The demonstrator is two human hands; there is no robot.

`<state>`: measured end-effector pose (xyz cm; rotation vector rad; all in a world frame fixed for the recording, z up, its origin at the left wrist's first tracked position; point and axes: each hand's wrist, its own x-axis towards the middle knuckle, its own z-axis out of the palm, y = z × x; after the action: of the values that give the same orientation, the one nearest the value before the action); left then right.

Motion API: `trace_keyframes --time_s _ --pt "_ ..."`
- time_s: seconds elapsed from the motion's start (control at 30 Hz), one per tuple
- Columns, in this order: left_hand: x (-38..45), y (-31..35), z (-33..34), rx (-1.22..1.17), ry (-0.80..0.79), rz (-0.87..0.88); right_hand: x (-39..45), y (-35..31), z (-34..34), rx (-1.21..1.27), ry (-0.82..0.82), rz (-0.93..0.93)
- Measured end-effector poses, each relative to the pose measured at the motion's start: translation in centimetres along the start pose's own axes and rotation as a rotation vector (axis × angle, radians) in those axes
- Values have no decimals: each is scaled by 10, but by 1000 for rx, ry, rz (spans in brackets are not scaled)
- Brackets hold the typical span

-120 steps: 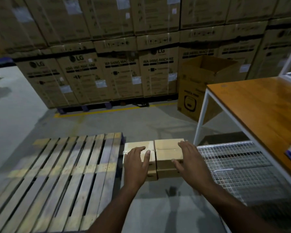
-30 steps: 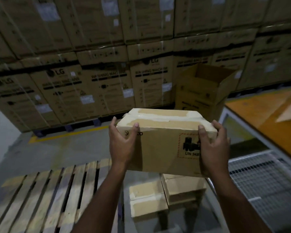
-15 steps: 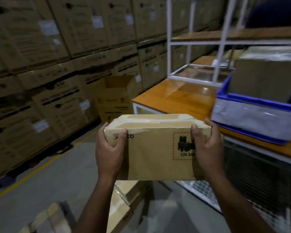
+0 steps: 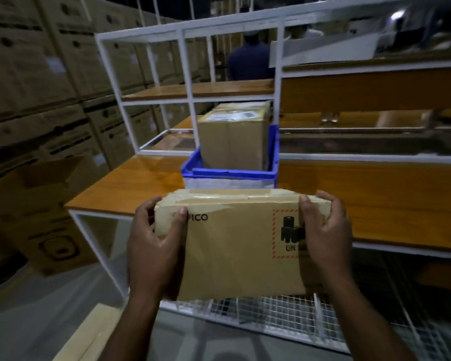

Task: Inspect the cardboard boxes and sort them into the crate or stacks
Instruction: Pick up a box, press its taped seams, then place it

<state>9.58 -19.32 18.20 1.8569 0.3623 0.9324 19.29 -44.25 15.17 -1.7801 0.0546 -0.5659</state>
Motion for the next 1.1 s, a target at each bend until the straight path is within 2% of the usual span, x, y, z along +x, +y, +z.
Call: trace_keyframes --time_s 0.3,0.5,0.73,0.93,1.1 --pt "-38 55 133 -91 -159 57 84 50 -119 -68 196 31" --pt "-43 67 198 -159 -315 56 123 75 -159 -48 309 32" --pt "-25 42 263 -214 -450 -27 152 105 -168 12 305 104" --pt "6 19 316 -149 -449 -49 189 134 -147 -95 255 130" --pt "42 -5 345 -9 -494 -17 222 154 -124 -211 147 146"
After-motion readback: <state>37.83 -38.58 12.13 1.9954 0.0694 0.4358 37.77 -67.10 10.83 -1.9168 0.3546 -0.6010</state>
